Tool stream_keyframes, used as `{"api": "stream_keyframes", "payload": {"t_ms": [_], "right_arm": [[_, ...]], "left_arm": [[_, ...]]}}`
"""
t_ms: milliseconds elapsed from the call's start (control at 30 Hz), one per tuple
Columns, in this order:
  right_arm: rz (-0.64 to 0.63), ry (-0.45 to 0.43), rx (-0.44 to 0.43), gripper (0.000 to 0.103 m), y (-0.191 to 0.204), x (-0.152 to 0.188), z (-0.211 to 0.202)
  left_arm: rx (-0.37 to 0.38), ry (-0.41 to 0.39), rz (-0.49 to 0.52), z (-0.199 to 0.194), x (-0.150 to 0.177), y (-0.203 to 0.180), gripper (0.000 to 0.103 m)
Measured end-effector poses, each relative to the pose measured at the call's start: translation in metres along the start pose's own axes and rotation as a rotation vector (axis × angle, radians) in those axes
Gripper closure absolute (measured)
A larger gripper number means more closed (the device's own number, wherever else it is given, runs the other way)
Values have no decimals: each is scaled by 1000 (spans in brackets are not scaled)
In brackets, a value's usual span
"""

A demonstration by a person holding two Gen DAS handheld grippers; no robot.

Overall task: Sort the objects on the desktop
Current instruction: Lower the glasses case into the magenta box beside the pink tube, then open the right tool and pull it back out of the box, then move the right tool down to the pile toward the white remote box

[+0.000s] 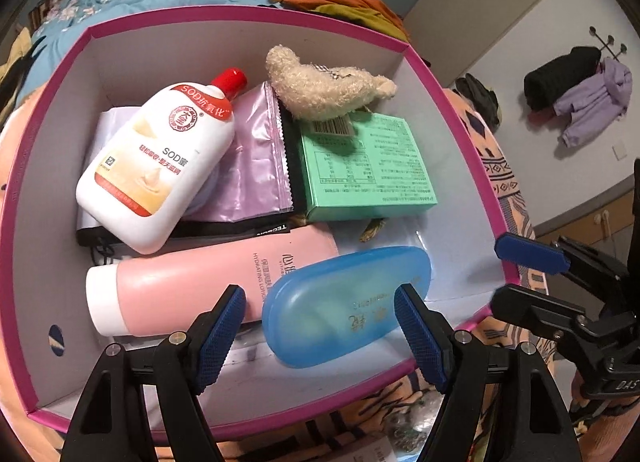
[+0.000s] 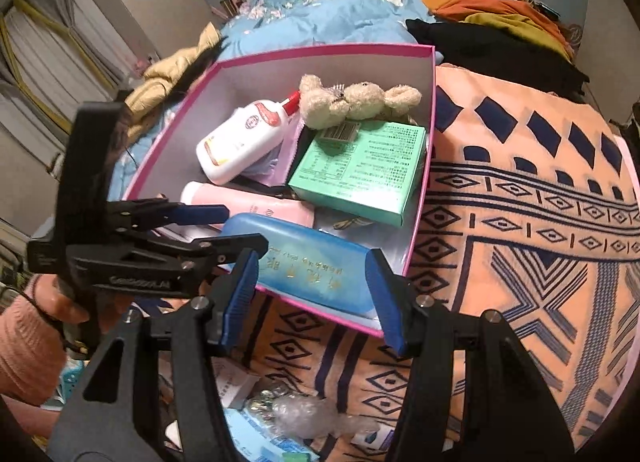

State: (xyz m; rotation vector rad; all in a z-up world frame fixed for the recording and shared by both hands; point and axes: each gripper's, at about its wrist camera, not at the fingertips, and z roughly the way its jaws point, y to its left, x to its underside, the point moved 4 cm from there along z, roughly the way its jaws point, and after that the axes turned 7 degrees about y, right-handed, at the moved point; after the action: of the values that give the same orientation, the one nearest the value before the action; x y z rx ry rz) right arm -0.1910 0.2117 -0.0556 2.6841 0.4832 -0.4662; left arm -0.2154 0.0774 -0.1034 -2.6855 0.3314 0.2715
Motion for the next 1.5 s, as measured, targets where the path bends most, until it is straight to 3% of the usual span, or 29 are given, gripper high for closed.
{"api": "stream_keyframes", "payload": {"t_ms": [467, 767, 1167, 1500], "right_arm": [[66, -98, -191, 41, 15, 27, -33], [106, -115, -280, 38, 18, 66, -49], [157, -6, -354, 38, 33, 122, -17], [161, 80, -343, 38, 52, 135, 13]], "left_arm": [[-7, -196, -50, -68, 40, -8, 19], [0, -255, -90, -107, 86, -1, 18], [-36, -137, -226, -79, 161, 45, 18], [-52, -75, -262, -53, 180, 53, 18]]}}
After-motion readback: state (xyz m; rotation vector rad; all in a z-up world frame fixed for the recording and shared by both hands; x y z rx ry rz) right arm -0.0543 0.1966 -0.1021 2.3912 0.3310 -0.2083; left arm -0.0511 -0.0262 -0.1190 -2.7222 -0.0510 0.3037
